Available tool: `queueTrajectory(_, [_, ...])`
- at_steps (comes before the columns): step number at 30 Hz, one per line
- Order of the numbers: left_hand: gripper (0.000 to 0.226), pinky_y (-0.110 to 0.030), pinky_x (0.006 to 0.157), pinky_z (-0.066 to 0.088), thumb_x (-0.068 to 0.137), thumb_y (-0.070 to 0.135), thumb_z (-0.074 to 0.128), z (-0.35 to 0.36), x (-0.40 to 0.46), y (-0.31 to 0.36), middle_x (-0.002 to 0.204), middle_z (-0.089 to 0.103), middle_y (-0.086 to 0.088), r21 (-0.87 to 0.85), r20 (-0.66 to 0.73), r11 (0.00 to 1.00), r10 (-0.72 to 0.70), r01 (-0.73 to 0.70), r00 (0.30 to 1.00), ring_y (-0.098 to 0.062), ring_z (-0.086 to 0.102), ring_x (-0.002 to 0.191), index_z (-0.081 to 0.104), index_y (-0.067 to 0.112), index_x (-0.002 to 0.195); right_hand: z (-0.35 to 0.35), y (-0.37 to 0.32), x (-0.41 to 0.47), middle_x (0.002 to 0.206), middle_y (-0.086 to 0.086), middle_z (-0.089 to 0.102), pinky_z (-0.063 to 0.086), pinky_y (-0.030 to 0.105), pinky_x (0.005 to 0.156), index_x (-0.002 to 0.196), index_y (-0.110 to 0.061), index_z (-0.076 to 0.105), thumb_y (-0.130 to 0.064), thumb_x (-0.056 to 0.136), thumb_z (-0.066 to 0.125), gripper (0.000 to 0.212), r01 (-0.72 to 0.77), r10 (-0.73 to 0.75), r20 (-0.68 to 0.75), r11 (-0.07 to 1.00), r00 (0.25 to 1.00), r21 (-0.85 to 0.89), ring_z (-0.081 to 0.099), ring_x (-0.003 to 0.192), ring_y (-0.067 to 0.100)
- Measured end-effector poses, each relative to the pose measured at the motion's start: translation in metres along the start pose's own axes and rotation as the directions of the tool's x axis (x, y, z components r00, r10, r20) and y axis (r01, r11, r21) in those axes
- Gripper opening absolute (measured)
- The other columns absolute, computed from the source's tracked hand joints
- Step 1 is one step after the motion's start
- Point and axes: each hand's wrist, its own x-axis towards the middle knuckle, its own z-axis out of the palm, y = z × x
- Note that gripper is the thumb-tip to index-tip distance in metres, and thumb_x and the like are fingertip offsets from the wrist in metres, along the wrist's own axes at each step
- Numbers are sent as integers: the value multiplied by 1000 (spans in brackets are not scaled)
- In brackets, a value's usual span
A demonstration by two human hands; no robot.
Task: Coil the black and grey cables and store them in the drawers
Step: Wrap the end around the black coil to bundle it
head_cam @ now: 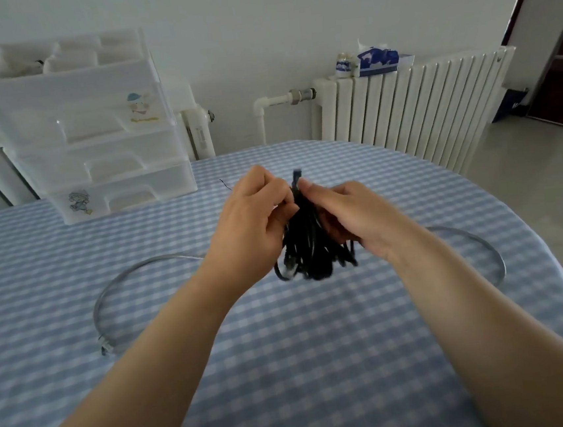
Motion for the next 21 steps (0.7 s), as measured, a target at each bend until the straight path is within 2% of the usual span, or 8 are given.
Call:
queueTrajectory(4, [18, -27, 66, 38, 86, 17, 48, -7, 3, 7, 83, 49, -3, 159, 39, 969, 184, -188, 982, -17, 47, 73, 59, 8, 75, 0, -2, -3, 58, -4, 68, 46, 25, 59, 68, -18, 70, -56, 87, 56, 45, -105, 107, 14, 990, 994, -98, 62, 51, 6])
queueTrajectory(8, [23, -17, 49, 27, 89, 25, 47, -13, 2, 14, 91, 47, -2, 212, 115, 936, 263, -283, 958, -12, 41, 64, 61, 11, 77, -7, -2, -4, 51, -10, 63, 42, 26, 63, 51, -34, 68, -55, 88, 54, 45, -91, 133, 148, 961, 980, -262, 58, 50, 2])
queueTrajectory(10, [24, -19, 48, 30, 91, 29, 50, -12, 2, 15, 97, 42, 3, 198, 98, 935, 279, -293, 955, -7, 38, 66, 61, 11, 79, -11, 0, -5, 52, -7, 63, 43, 24, 59, 51, -28, 67, -57, 88, 54, 49, -103, 137, 177, 976, 975, -190, 57, 47, 3])
queueTrajectory(12, [24, -25, 52, 41, 90, 32, 54, -10, 2, 14, 100, 44, 4, 138, 65, 955, 256, -263, 964, -7, 44, 69, 62, 12, 79, -11, 2, -5, 59, 0, 67, 48, 21, 55, 67, -21, 72, -56, 92, 49, 49, -104, 110, 212, 994, 971, -37, 62, 54, 8])
queueTrajectory(14, [24, -30, 62, 48, 87, 35, 57, -11, 3, 12, 97, 48, 5, 18, 44, 984, 174, -175, 984, -12, 52, 73, 61, 13, 78, -11, 5, -1, 74, 8, 73, 54, 24, 68, 90, -10, 72, -62, 92, 38, 63, -95, 75, 280, 994, 957, 58, 69, 72, 13])
queueTrajectory(16, [20, -30, 73, 48, 84, 38, 59, -13, 3, 12, 92, 49, 7, -122, 53, 990, 81, -75, 995, -15, 53, 80, 59, 19, 78, -11, 7, 0, 82, 5, 74, 53, 26, 75, 98, -10, 70, -71, 83, 28, 75, -61, 27, 346, 994, 938, 88, 70, 80, 12])
queueTrajectory(19, [13, -15, 82, 39, 82, 34, 67, -15, 4, 13, 91, 50, 13, -191, 55, 981, -26, 36, 998, -14, 51, 92, 56, 29, 77, -14, 11, 1, 104, 17, 70, 55, 40, 84, 111, -6, 66, -82, 71, 38, 90, 57, -83, 417, 996, 905, 74, 68, 99, 31])
queueTrajectory(21, [16, -10, 83, 36, 83, 28, 69, -16, 4, 13, 92, 51, 18, -173, 65, 978, -105, 115, 992, -10, 49, 97, 56, 31, 74, -13, 11, -2, 107, 16, 70, 55, 36, 87, 112, -5, 65, -76, 70, 50, 84, 130, -141, 438, 990, 888, 56, 67, 103, 29])
